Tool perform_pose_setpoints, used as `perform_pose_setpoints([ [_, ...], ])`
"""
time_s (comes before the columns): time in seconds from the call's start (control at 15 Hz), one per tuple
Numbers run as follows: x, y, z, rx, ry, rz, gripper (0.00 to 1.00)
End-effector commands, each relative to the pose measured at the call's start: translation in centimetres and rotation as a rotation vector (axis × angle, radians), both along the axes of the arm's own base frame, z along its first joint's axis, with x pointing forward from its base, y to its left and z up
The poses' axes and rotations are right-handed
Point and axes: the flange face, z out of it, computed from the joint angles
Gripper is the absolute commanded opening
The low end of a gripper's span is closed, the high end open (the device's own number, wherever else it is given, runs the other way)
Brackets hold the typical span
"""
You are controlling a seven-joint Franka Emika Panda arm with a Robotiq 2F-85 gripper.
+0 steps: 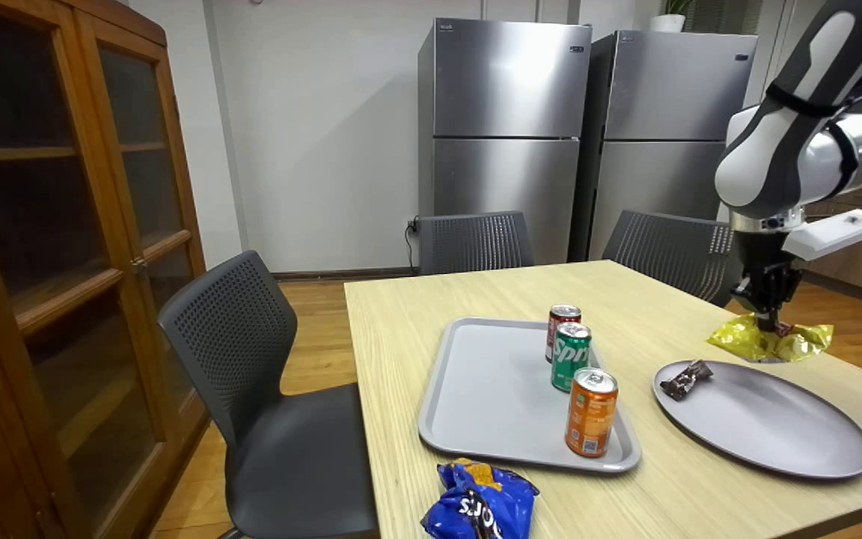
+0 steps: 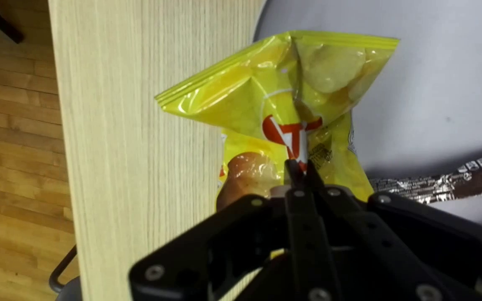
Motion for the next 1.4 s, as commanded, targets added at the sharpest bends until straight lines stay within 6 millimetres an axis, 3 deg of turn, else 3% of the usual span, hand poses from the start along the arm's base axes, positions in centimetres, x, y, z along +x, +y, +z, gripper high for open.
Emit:
perform_pose_setpoints([
  [0.0, -1.0, -1.6, 3.8, 0.011, -0.050, -0.056, 0.00],
  [0.27, -2.2, -4.7, 4.8, 0.007, -0.092, -0.163, 0.00],
  [0.53, -4.2, -7.6, 4.1, 0.017, -0.122, -0.268, 0.00],
  [0.87, -6.3, -11.1, 1.7, -0.012, -0.129, -0.433, 0.00],
  [1.33, -7.5, -12.9, -2.2, -0.056, -0.110, -0.570, 0.00],
])
